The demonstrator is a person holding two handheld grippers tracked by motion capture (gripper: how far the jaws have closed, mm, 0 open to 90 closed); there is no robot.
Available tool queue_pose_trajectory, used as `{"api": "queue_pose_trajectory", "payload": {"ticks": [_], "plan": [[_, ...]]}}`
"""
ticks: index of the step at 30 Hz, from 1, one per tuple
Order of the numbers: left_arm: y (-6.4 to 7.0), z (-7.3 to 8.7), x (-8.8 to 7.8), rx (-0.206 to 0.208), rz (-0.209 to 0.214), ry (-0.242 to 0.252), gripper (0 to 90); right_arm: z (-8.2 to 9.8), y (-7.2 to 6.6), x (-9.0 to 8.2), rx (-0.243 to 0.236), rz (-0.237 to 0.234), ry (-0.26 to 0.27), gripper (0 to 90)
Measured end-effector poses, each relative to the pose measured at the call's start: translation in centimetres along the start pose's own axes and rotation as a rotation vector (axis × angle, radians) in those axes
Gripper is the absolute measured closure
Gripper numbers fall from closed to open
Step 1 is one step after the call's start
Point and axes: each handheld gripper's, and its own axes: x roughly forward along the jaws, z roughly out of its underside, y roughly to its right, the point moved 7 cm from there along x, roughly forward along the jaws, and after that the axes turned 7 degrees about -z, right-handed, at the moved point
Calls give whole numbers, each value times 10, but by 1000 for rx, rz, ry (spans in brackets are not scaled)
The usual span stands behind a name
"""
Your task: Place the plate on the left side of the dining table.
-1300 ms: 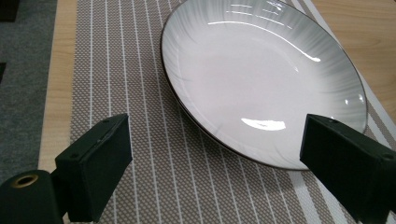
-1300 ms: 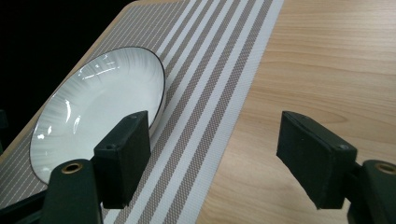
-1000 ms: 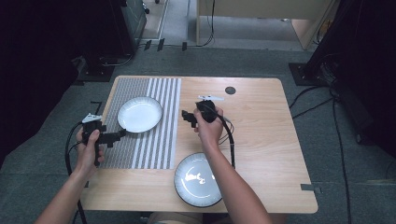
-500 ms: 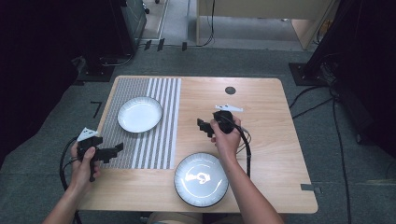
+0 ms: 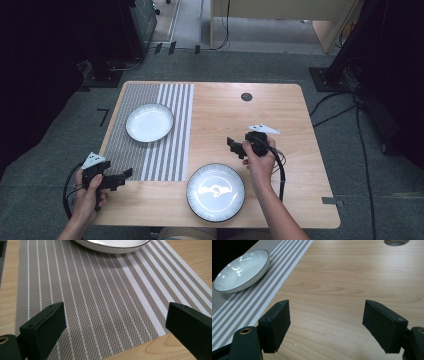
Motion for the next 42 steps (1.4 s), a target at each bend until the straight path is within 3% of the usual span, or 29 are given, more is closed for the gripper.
{"api": "queue_pose_trajectory", "payload": {"ticks": [12,18,31,37,42], "plan": [[-26,30,-6,-26,-70,-25,29,24,40,-38,40,53,32,222],[-34,34,-10,-29,-105,-22,29,40,61,-57,68,83,46,222],[-35,41,-12,-3,-153,-29,29,72,105,-104,118,172,82,222],[-32,42,-10,44,-192,-38,29,84,124,-128,131,214,94,222],[-32,42,-10,43,-184,-35,29,93,136,-146,133,250,96,221]]}}
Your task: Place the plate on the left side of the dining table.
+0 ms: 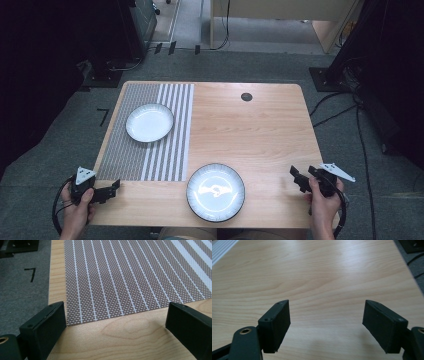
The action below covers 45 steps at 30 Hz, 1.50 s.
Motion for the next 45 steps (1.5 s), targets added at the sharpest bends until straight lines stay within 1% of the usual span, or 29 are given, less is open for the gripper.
{"api": "queue_pose_trajectory", "payload": {"ticks": [2,3,5,8,10,13,16,19,23,24,27,30,35,39,45], "plan": [[0,0,0,5,0,-1,29,4,7,-4,-26,34,-10,221],[0,0,0,5,-1,-1,29,6,9,-6,-30,44,-15,221],[1,0,0,6,-3,-1,29,9,14,-11,-23,53,-17,219],[1,0,0,7,-3,-2,29,12,22,-16,-18,79,-24,218],[1,0,0,9,-6,-3,29,13,27,-20,-38,107,-37,213],[1,1,0,19,-15,-7,29,16,32,-24,-48,121,-48,207],[1,1,0,19,-15,-8,29,18,32,-27,-60,117,-54,200],[1,0,0,12,-11,-4,29,20,32,-27,-76,123,-66,199],[1,0,0,6,-5,-2,29,27,36,-22,-74,137,-89,196],[1,0,0,6,-5,-1,29,27,36,-22,-77,142,-82,196],[1,1,0,7,-5,-2,29,27,35,-21,-102,161,-91,188],[1,0,0,4,-3,-1,29,29,32,-18,-151,188,-118,168],[1,1,0,8,-7,-2,29,29,32,-17,-154,181,-120,161],[2,1,0,27,-21,-8,29,29,32,-17,-151,183,-122,152],[2,1,0,22,-26,-9,29,29,32,-17,-147,186,-122,147]]}}
